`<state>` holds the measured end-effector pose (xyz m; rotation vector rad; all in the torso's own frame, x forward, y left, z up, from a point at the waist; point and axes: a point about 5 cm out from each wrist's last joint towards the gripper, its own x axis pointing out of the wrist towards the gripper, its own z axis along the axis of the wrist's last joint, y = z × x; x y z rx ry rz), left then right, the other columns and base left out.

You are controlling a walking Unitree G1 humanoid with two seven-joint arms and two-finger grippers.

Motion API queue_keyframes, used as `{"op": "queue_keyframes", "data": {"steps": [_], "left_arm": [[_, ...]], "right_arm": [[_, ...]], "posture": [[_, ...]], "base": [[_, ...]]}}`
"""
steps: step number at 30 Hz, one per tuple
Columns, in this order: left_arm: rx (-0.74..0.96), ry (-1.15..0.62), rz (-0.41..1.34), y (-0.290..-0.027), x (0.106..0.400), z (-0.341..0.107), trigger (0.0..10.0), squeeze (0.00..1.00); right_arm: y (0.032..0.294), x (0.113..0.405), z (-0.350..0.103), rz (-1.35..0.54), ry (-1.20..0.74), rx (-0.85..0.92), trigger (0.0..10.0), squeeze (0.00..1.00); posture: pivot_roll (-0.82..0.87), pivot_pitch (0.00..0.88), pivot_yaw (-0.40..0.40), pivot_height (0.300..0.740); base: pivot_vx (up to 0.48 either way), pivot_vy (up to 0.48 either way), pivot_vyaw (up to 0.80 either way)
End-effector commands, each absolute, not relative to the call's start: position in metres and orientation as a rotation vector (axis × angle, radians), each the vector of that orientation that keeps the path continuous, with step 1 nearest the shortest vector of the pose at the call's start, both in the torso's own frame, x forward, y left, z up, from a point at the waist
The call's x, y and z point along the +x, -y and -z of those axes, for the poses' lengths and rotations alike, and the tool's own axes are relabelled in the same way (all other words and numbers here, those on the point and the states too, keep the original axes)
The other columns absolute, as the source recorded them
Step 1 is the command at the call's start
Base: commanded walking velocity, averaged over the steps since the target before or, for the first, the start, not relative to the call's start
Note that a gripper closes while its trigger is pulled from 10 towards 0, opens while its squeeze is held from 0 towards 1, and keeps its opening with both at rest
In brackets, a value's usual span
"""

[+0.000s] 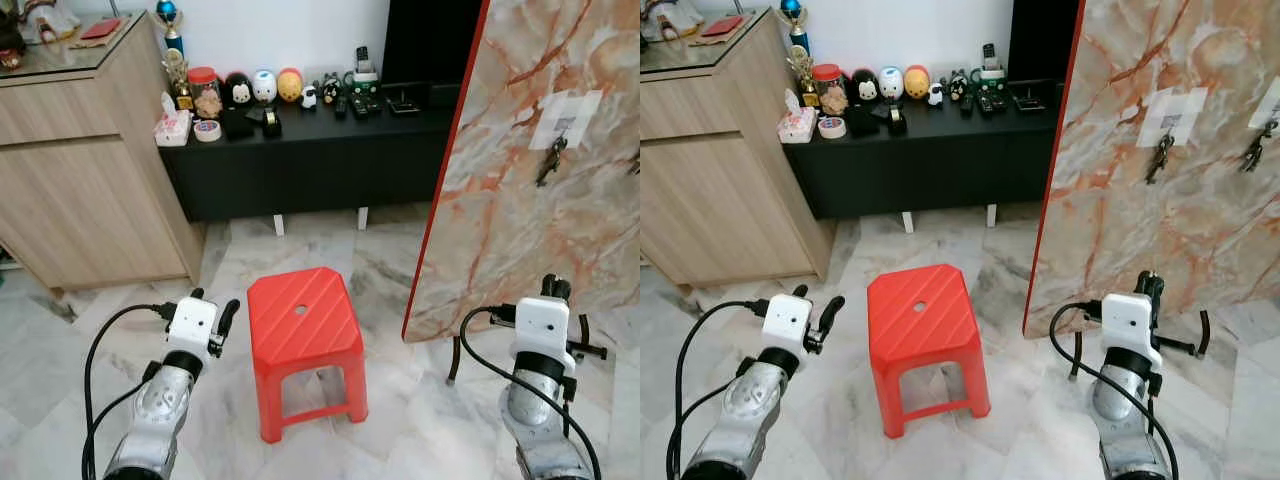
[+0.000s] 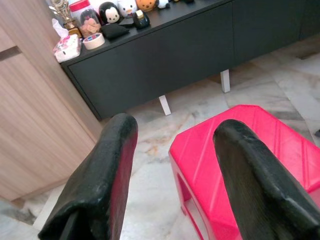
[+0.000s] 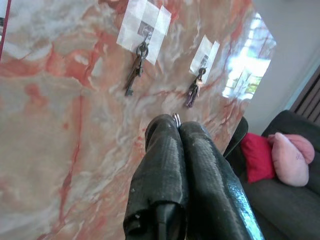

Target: Hang keys on a hook

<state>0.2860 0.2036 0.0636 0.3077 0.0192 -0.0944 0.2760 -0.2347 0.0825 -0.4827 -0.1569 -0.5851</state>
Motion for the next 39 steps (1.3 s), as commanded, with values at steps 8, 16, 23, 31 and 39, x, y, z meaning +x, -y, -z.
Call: {"op": "queue_keyframes", "data": {"steps": [8,16,23,31,39], "left_arm": [[0.331,-0.045,0.099,-0.206,0.283,-0.065,10.0,0.0],[0.34,-0.07,0.096,-0.21,0.281,-0.061,10.0,0.0],[0.34,-0.078,0.092,-0.212,0.28,-0.06,10.0,0.0],[0.342,-0.087,0.09,-0.217,0.278,-0.058,10.0,0.0],[0.342,-0.1,0.084,-0.219,0.277,-0.054,10.0,0.0]], "right_arm": [[0.237,0.273,-0.092,0.625,0.171,-0.517,10.0,0.0],[0.237,0.274,-0.096,0.635,0.176,-0.523,10.0,0.0],[0.233,0.275,-0.104,0.627,0.21,-0.558,10.0,0.0],[0.234,0.276,-0.106,0.63,0.212,-0.563,10.0,0.0],[0.237,0.278,-0.106,0.64,0.199,-0.551,10.0,0.0]], "posture": [[0.04,0.0,0.001,0.74],[0.04,0.0,-0.001,0.74],[0.04,0.0,-0.002,0.74],[0.04,0.0,-0.004,0.74],[0.04,0.0,-0.004,0.74]], "base": [[0.0,0.0,0.0],[0.0,0.0,0.0],[0.0,0.0,0.0],[0.0,0.0,0.0],[0.0,0.0,0.0]]}}
